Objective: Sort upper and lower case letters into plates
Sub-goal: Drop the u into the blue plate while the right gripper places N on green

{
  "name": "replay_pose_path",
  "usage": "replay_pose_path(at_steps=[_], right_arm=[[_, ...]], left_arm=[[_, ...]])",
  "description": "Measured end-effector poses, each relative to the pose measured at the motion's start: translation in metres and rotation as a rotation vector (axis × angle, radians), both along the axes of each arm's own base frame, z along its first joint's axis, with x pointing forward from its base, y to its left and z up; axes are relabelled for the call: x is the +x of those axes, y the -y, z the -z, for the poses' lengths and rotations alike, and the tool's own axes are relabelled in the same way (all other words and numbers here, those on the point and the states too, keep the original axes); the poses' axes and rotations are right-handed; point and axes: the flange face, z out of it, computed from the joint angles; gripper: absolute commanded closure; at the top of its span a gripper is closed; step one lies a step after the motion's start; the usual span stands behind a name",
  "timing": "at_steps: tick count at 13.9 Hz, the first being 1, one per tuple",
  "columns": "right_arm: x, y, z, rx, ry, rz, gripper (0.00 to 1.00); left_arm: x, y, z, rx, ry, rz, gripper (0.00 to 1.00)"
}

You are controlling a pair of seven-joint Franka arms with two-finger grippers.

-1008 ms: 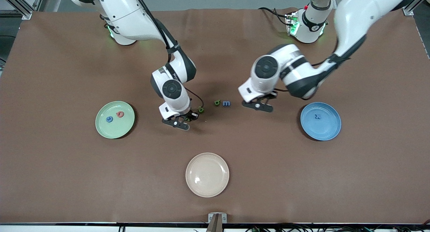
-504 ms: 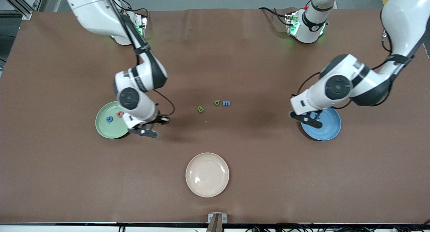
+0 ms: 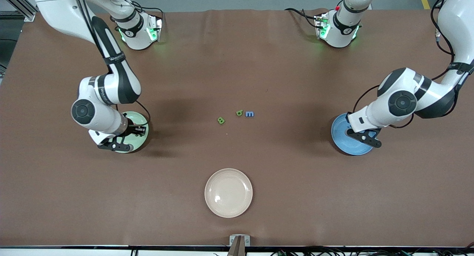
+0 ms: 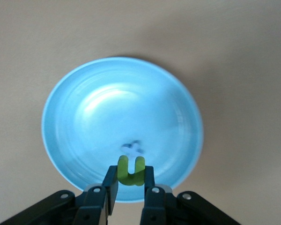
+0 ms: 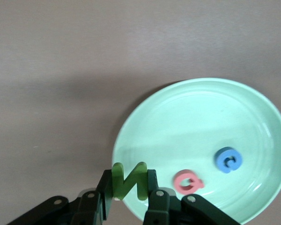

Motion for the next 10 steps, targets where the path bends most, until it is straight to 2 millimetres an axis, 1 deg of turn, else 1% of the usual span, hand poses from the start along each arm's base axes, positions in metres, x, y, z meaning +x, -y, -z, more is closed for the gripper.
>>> replay_pose_path(at_steps=[1, 3, 5, 6, 7, 8, 9, 10], right_arm=[[-0.003, 0.007, 0.006, 0.001, 0.013, -0.005, 1.0], [-0.014, 0.012, 0.022, 0.0, 0.05, -0.017, 0.99], [-0.025, 0.014, 0.034, -0.002, 0.066, -0.02, 0.98], [-0.027, 0.014, 0.037, -0.003, 0.067, -0.022, 0.95], [-0.028, 0.014, 0.037, -0.003, 0.066, -0.023, 0.85], [-0.027, 0.014, 0.037, -0.003, 0.066, -0.024, 0.55], [-0.028, 0.014, 0.037, -0.003, 0.066, -0.024, 0.22], [-0.028, 0.014, 0.037, -0.003, 0.066, -0.025, 0.0]], left_arm=[[0.002, -0.012, 0.008, 0.009, 0.016, -0.005, 0.91], [0.005, -0.03, 0.024, 0.007, 0.035, -0.022, 0.91], [0.006, -0.041, 0.039, -0.002, 0.04, -0.035, 0.91], [0.005, -0.045, 0.047, -0.003, 0.036, -0.041, 0.9], [0.005, -0.046, 0.055, 0.001, 0.031, -0.046, 0.9], [0.004, -0.045, 0.061, 0.004, 0.026, -0.049, 0.9], [0.004, -0.041, 0.065, 0.007, 0.024, -0.052, 0.9], [0.003, -0.037, 0.066, 0.009, 0.024, -0.051, 0.9]])
